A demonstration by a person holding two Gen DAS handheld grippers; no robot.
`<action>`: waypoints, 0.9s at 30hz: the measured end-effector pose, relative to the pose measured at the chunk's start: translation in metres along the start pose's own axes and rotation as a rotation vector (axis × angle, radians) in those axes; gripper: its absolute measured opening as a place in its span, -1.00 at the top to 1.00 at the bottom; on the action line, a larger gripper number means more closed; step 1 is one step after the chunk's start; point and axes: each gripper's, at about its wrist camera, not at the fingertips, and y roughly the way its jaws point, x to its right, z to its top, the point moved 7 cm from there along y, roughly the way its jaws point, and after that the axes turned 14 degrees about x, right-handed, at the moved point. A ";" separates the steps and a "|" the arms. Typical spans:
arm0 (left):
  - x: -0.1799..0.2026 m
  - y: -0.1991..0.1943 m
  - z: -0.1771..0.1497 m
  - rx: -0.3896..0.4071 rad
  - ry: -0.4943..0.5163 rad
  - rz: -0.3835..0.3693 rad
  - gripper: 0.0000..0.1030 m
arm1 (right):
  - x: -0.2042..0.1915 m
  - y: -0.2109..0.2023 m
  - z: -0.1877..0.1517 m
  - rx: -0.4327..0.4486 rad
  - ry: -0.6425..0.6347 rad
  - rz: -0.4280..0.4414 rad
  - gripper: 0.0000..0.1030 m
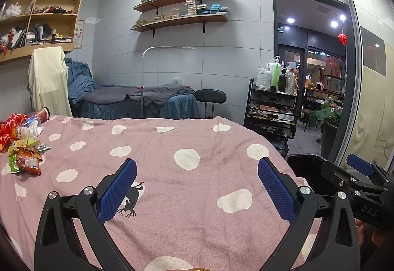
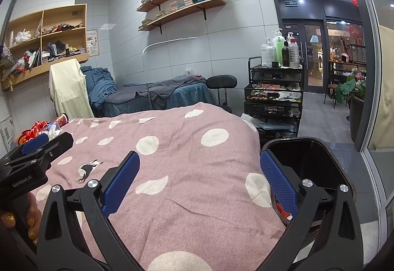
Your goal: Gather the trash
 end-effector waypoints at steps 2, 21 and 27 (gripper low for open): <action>0.000 0.000 0.000 0.000 -0.001 -0.001 -0.90 | 0.000 0.000 -0.001 0.000 0.001 -0.001 -0.88; 0.003 0.001 -0.002 -0.004 0.011 -0.014 -0.90 | 0.001 -0.001 -0.001 -0.001 0.005 0.000 -0.88; 0.004 0.002 -0.003 -0.008 0.013 -0.017 -0.90 | 0.000 -0.001 -0.001 -0.001 0.006 0.000 -0.88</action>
